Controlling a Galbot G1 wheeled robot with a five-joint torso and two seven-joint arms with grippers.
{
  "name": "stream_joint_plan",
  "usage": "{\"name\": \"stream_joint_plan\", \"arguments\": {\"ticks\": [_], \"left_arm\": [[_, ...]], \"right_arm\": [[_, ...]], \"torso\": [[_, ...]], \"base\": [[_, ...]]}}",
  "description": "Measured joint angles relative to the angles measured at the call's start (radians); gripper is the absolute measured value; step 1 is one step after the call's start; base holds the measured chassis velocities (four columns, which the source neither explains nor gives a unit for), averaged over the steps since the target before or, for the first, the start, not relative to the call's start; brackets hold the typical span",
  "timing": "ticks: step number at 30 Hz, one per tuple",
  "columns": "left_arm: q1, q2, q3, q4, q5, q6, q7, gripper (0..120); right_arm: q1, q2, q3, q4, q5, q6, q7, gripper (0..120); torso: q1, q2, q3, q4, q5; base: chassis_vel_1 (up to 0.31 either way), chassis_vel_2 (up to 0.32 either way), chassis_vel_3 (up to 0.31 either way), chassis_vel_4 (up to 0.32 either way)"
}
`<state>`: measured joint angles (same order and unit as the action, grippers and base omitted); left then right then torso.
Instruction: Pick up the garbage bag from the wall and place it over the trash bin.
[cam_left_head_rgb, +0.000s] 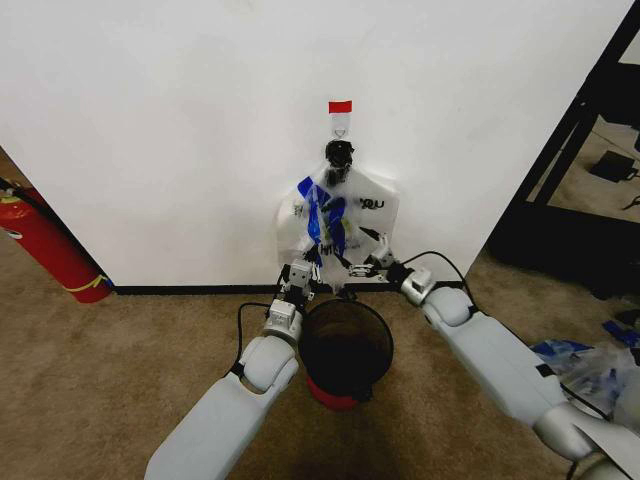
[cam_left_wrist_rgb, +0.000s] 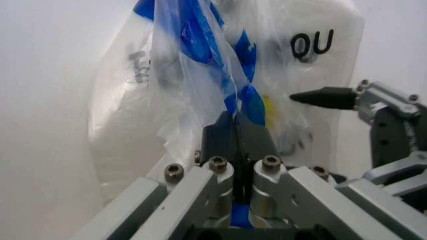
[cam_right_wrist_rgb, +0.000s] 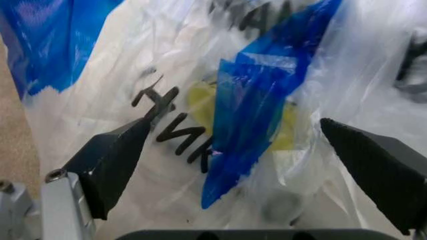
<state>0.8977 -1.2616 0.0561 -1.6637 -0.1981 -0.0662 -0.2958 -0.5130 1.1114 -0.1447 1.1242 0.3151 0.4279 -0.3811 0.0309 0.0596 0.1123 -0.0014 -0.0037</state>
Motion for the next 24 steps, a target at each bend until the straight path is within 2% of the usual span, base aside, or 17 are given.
{"name": "stream_joint_plan", "arguments": {"ticks": [5,9,13,16,24], "left_arm": [[0.000,0.001,-0.003,0.000,0.000,0.000,-0.001,0],[0.000,0.003,-0.005,0.003,0.000,-0.005,-0.001,0],[0.000,0.002,-0.005,0.007,0.000,-0.008,-0.002,0],[-0.001,0.001,-0.002,0.011,0.001,-0.010,-0.002,0],[-0.001,0.005,-0.003,0.014,0.004,-0.012,-0.002,0]], "right_arm": [[0.008,-0.003,0.002,0.018,-0.005,0.008,-0.064,96],[0.004,-0.033,0.042,0.039,-0.014,0.032,-0.227,96],[0.003,-0.038,0.044,0.028,-0.016,0.050,-0.239,96],[0.009,-0.022,0.035,0.011,-0.015,0.054,-0.210,96],[0.066,0.039,-0.031,-0.082,-0.028,0.026,0.010,96]], "torso": [[0.000,0.000,0.000,-0.0002,0.0001],[0.000,0.000,0.000,-0.0005,-0.0001],[0.000,0.000,0.000,-0.0006,0.0000],[0.000,0.000,0.000,-0.0002,0.0000],[0.000,0.000,0.000,0.0001,0.0001]], "base": [[0.000,0.000,0.000,0.000],[0.000,0.000,0.000,0.000],[0.000,0.000,0.000,0.000],[0.000,0.000,0.000,0.000],[0.000,0.000,0.000,0.000]]}}
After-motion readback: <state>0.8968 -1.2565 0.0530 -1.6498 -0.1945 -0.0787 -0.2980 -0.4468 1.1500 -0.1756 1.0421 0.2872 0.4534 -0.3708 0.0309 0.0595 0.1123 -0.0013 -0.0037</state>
